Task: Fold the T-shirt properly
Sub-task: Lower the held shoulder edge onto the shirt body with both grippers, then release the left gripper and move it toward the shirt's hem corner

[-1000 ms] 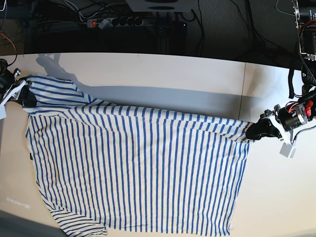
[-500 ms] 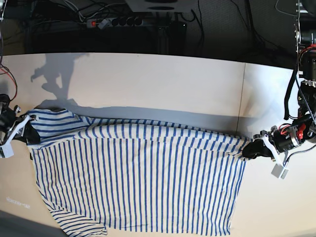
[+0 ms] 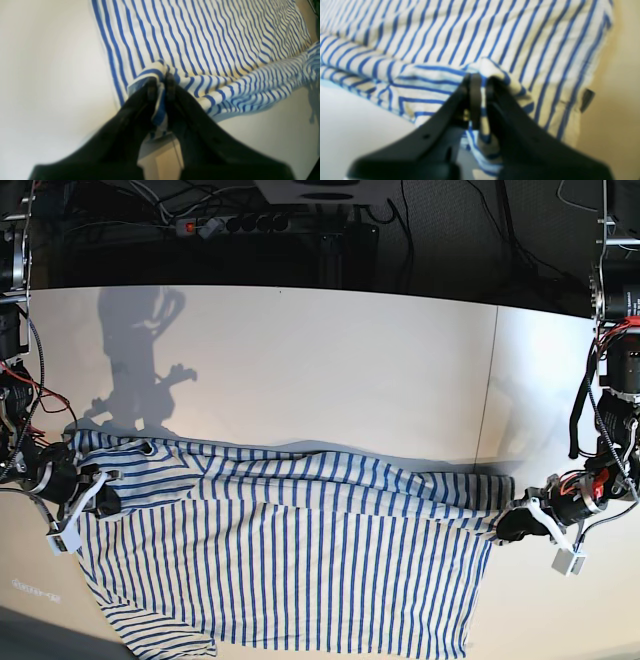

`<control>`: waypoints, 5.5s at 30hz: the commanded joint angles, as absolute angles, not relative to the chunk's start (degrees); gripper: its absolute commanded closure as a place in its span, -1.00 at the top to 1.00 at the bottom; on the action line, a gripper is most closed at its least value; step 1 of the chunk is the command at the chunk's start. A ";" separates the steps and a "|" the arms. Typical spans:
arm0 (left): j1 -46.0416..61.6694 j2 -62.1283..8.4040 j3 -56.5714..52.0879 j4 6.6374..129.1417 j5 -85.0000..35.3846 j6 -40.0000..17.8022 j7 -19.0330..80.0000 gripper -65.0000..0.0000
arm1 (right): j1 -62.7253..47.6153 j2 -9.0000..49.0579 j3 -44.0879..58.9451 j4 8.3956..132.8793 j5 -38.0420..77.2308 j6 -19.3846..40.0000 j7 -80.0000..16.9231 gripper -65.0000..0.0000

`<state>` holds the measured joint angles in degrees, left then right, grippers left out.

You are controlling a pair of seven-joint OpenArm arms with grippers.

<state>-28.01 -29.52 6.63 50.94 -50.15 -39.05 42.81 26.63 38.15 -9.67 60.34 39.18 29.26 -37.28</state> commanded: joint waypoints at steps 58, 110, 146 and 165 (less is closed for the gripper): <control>-30.41 -19.90 6.48 44.91 -25.52 -31.03 43.33 -1.00 | 31.07 28.56 -9.61 37.65 25.93 33.08 -27.40 -1.00; 1.80 -28.88 2.48 78.48 -50.96 -38.81 78.72 -1.00 | -3.57 36.86 8.78 71.96 39.68 33.26 -44.36 -1.00; 4.91 -31.38 1.10 99.70 -53.15 -39.72 72.84 -1.00 | -16.71 38.39 21.96 79.50 42.92 33.26 -45.43 -1.00; -14.46 -33.47 -1.96 83.55 -39.20 -40.00 58.83 -1.00 | -16.69 38.39 21.96 79.50 42.48 33.26 -45.41 -1.00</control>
